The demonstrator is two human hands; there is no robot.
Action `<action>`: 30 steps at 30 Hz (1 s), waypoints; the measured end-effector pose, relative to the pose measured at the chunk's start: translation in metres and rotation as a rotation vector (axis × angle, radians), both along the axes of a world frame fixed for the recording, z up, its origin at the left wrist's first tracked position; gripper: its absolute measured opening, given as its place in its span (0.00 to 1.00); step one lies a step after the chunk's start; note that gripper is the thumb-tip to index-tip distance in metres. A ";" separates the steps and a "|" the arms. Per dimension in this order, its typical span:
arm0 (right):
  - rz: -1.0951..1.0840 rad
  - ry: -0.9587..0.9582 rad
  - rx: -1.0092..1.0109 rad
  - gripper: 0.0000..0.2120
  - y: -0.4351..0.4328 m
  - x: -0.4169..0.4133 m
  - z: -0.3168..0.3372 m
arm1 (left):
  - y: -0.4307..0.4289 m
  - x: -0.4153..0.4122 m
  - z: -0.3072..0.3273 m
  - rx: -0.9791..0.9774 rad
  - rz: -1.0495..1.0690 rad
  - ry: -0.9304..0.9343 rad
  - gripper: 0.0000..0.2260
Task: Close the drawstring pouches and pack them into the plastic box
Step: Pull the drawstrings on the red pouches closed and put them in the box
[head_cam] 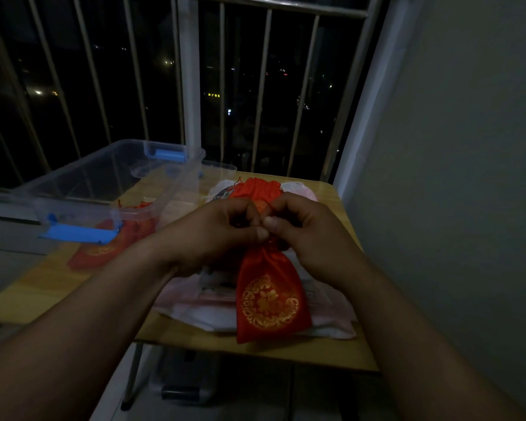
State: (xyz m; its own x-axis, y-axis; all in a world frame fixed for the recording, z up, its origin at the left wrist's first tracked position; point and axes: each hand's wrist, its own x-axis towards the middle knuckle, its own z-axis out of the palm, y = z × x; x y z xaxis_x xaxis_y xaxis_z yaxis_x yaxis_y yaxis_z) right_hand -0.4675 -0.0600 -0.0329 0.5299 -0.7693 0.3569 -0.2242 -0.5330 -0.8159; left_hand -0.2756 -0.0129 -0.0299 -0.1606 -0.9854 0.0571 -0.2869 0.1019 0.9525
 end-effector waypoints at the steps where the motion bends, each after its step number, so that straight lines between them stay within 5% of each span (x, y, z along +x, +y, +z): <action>1: -0.001 -0.017 0.026 0.03 0.000 0.000 0.000 | 0.001 0.000 0.000 0.003 -0.002 0.018 0.10; 9: -0.036 -0.006 -0.030 0.06 -0.003 0.002 -0.002 | 0.004 -0.004 0.001 0.116 0.002 0.219 0.07; 17: -0.177 -0.112 -0.025 0.04 -0.004 0.003 -0.002 | 0.002 -0.015 -0.004 0.016 0.122 0.272 0.07; 30: -0.267 -0.214 -0.096 0.08 -0.004 0.005 0.000 | -0.005 -0.017 -0.011 -0.261 0.232 -0.024 0.06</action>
